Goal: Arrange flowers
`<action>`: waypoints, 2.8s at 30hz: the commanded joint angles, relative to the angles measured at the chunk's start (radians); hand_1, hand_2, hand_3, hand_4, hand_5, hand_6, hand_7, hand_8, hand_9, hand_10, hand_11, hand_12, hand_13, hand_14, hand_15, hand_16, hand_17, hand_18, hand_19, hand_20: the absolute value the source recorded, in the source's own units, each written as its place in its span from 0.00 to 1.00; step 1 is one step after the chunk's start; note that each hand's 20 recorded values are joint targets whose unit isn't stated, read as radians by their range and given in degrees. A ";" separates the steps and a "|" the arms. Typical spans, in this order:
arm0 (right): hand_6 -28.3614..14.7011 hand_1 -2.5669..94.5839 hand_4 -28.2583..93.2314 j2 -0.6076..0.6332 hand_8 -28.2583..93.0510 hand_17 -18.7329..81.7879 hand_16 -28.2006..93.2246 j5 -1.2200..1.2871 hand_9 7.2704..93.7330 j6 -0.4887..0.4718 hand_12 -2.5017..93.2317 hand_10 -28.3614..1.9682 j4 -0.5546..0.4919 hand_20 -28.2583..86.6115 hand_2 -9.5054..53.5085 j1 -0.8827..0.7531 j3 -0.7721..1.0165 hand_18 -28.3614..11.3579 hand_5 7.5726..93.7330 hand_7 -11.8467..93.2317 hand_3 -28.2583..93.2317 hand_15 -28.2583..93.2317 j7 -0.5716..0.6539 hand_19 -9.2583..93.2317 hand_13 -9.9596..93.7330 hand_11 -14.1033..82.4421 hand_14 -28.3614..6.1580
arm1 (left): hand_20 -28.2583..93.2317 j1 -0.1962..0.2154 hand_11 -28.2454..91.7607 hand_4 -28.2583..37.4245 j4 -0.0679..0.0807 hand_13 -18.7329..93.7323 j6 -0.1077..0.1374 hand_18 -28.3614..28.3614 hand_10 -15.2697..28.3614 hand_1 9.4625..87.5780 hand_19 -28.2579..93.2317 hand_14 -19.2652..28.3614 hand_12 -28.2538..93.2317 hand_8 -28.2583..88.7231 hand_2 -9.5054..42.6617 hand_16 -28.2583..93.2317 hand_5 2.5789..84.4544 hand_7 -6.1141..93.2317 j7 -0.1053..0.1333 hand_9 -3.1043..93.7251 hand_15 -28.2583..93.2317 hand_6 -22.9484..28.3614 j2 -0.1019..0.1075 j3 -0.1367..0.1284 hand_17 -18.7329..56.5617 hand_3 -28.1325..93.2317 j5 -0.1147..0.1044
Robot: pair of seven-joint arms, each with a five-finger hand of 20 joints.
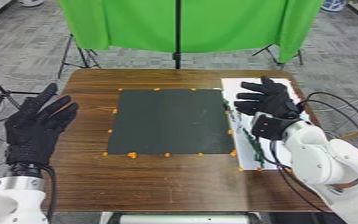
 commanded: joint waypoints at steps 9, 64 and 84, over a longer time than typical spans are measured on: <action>0.51 0.16 0.00 -0.005 0.13 0.29 0.32 -0.222 0.50 0.035 0.15 0.30 -0.046 0.37 0.28 -0.029 0.034 0.09 0.46 0.27 0.88 0.52 0.119 0.67 0.53 0.32 0.26 | 0.26 0.015 0.44 0.00 -0.004 0.37 0.008 0.92 0.80 0.13 0.66 0.95 0.32 0.16 0.33 0.17 0.37 0.21 -0.010 0.34 0.60 0.60 -0.008 0.001 0.12 0.87 -0.002; 0.38 0.34 0.06 0.023 0.16 0.71 0.33 -1.479 0.76 -0.556 0.20 0.24 -0.222 0.41 0.09 -0.101 -0.133 0.23 0.66 0.25 0.80 0.76 1.125 1.00 0.81 0.48 0.38 | 0.26 0.037 0.44 0.00 -0.018 0.37 0.008 0.92 0.80 0.13 0.66 0.95 0.32 0.15 0.33 0.17 0.37 0.21 -0.015 0.34 0.60 0.60 -0.005 -0.039 0.12 0.87 0.002; 0.47 0.42 0.05 0.024 0.14 0.71 0.34 -1.621 0.79 -0.611 0.22 0.34 -0.152 0.43 0.01 0.073 -0.448 0.23 0.72 0.34 0.80 0.75 1.159 1.00 0.83 0.55 0.46 | 0.26 0.044 0.44 0.00 -0.023 0.37 0.011 0.92 0.80 0.13 0.66 0.95 0.32 0.15 0.33 0.17 0.37 0.21 -0.026 0.34 0.60 0.60 -0.012 -0.048 0.12 0.87 0.003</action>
